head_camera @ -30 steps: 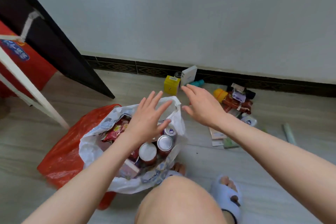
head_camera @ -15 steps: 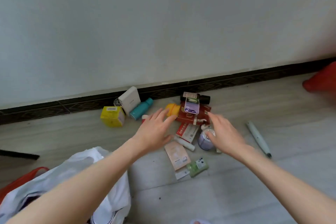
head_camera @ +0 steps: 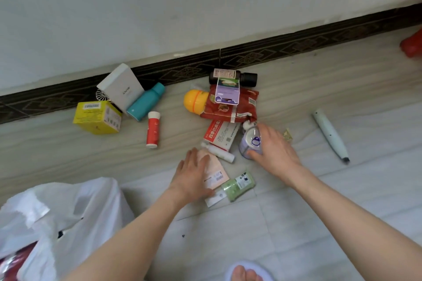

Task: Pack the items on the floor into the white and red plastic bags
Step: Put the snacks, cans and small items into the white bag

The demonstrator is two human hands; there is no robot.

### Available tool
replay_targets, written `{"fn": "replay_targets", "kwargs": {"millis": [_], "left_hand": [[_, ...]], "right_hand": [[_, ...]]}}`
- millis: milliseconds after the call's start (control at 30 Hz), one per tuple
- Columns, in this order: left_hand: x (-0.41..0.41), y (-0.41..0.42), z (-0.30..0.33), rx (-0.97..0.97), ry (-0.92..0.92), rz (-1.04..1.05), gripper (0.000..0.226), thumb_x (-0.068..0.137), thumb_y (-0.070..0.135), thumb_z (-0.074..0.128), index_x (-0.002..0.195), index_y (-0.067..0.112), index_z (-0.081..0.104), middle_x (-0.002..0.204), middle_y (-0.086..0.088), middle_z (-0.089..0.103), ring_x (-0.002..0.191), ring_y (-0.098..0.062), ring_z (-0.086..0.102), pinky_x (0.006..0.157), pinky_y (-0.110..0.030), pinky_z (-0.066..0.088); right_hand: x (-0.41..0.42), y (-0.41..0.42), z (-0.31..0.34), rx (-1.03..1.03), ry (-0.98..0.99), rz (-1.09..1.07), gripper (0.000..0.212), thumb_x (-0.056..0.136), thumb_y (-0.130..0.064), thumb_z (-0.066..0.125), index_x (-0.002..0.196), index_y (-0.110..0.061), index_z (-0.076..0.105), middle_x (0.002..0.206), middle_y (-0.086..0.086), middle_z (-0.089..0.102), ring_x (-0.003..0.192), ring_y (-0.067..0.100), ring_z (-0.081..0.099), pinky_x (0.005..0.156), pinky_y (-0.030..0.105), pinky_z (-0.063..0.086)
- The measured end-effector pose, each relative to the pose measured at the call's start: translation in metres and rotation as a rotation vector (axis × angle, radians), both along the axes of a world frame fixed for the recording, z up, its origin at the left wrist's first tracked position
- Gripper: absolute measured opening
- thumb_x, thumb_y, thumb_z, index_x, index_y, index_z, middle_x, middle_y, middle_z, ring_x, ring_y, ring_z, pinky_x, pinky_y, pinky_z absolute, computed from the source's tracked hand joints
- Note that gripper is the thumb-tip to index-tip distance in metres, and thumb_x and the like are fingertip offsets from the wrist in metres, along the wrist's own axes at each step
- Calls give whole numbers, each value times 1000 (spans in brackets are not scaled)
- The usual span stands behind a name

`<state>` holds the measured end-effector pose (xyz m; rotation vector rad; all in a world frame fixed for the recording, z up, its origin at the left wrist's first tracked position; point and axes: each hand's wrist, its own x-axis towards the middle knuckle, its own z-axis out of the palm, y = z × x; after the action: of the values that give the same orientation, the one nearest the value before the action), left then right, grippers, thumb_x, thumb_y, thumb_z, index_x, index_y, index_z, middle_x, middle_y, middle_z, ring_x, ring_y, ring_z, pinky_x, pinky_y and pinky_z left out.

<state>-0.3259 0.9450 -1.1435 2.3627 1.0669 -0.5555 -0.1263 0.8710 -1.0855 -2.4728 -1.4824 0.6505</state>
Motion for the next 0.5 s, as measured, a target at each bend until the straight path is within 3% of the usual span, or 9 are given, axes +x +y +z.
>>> {"fn": "replay_targets", "kwargs": {"millis": [100,167,233,367,500], "left_hand": [[4,-3,-4,94,-23,-10,91,70,48,69,141,19,19,146,-16,16,135,-33,16,110,-39,18],[0,-9,-10,191,-110,-46,81,67,46,71,129,20,27,130,-17,35,119,-37,36,99,-41,31],[-3,-11,-13,206,-157,-73,78,58,42,76,117,20,29,119,-21,43,109,-43,45,93,-44,37],[-8,-6,-13,102,-78,-23,87,69,47,68,138,20,23,147,-20,9,138,-37,5,113,-41,15],[-8,-7,-9,143,-88,3,90,68,49,69,138,20,21,142,-14,18,133,-31,16,107,-39,19]], "right_hand": [[-2,-5,-5,37,39,-23,63,76,-27,68,127,-5,40,124,16,49,114,34,46,94,37,38],[-3,-10,-10,58,37,-28,64,75,-25,69,129,-3,40,124,17,48,114,34,45,97,37,35],[-5,-13,-13,84,35,-36,67,76,-27,69,131,-3,38,125,16,48,115,34,44,99,36,34],[-10,-18,-16,102,36,-34,71,77,-29,69,134,-4,34,128,14,45,118,33,41,101,35,31],[-16,-28,-18,127,71,-74,67,77,-28,69,131,-6,37,127,12,45,119,30,40,98,29,29]]}}
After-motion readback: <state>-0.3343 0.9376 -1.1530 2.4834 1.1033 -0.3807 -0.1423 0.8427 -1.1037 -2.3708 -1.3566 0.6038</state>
